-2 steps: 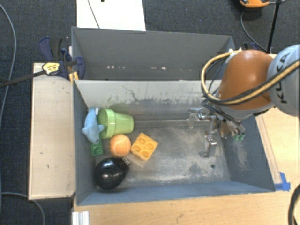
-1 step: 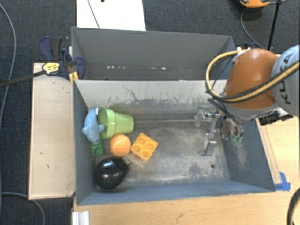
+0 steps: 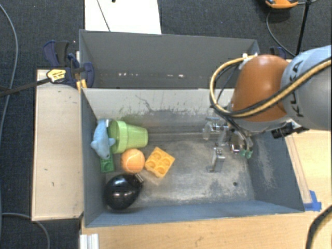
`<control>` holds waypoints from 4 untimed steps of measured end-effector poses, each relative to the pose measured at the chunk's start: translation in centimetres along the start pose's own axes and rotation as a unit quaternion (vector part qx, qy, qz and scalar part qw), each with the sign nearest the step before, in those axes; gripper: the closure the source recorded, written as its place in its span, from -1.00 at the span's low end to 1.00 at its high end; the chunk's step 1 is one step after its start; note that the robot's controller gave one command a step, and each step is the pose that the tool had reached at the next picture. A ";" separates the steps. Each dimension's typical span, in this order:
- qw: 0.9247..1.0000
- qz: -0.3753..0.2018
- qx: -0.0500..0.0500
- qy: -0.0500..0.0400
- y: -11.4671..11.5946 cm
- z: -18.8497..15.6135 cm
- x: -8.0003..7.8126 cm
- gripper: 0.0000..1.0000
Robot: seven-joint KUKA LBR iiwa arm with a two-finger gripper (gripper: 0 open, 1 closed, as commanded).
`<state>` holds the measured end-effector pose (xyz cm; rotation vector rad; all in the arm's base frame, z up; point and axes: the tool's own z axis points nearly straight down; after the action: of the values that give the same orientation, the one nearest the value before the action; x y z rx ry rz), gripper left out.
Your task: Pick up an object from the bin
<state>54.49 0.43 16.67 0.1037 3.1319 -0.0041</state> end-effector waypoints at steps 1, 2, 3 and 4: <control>1.000 -0.013 -0.004 -0.003 3.5 4.3 0.1 -1.00; 1.000 0.001 -0.001 -0.001 7.0 8.5 -0.2 -1.00; 0.999 -0.046 -0.003 0.000 9.1 9.9 -0.7 -1.00; 0.993 -0.115 -0.001 -0.003 14.9 9.6 -2.0 1.00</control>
Offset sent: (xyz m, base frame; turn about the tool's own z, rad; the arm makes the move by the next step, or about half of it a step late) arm 0.0084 0.0794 -0.0953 0.0055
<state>57.54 15.10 7.06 -0.2569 3.1172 -0.0039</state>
